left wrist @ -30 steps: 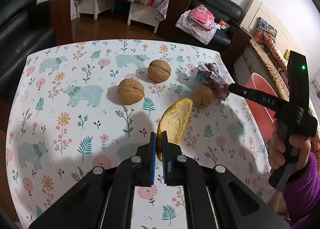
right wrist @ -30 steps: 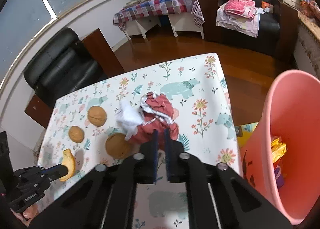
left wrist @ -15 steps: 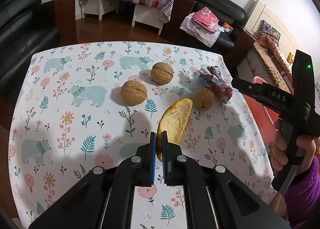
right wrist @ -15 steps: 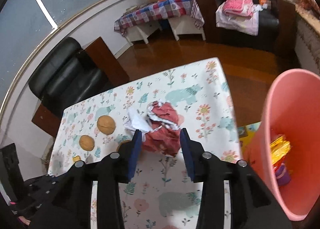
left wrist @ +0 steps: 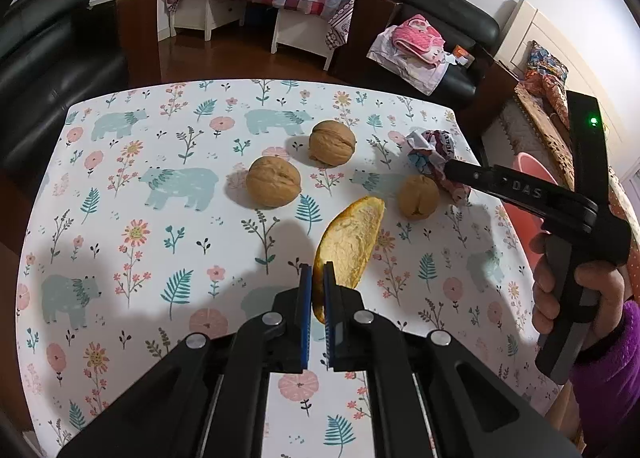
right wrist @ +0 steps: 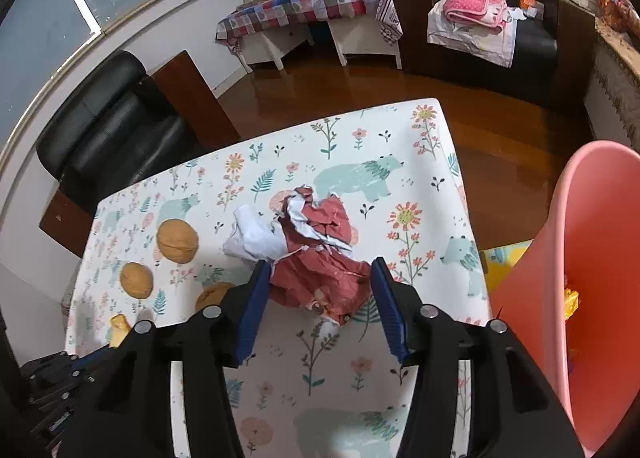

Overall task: Collect trash
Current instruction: 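Grasp the crumpled red-and-white wrapper with the right tool while the left lifts the peel, then carry the orange peel and crumpled wrapper over the pink bucket with both tools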

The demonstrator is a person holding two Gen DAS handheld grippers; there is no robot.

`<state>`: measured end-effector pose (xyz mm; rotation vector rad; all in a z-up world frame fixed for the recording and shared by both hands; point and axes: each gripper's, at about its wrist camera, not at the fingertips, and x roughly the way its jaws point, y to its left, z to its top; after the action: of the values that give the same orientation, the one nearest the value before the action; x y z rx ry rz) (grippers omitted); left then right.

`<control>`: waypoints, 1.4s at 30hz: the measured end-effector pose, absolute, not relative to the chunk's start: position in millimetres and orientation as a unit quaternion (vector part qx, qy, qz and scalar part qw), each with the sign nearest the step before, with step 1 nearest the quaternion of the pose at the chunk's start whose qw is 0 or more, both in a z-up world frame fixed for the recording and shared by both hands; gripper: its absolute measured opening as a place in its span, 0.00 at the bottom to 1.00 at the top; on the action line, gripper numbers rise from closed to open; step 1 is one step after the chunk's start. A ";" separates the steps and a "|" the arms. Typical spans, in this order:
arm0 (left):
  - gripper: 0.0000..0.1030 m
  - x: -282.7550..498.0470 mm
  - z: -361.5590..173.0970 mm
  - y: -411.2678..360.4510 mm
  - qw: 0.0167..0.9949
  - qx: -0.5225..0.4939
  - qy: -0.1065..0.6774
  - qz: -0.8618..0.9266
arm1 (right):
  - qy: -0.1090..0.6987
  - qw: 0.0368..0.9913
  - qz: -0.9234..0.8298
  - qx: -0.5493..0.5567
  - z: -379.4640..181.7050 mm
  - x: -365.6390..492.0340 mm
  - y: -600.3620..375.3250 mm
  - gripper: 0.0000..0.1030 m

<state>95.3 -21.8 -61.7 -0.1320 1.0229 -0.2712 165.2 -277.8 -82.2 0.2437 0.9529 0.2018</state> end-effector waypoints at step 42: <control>0.05 69.4 -28.4 -46.0 0.875 -0.060 0.452 -0.165 | 0.355 0.916 0.109 0.153 -0.8 74.7 -319.9 0.03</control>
<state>69.4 -46.0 -28.4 -0.1261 0.9432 -0.3446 74.7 -319.9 -0.8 0.3152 0.7301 0.2245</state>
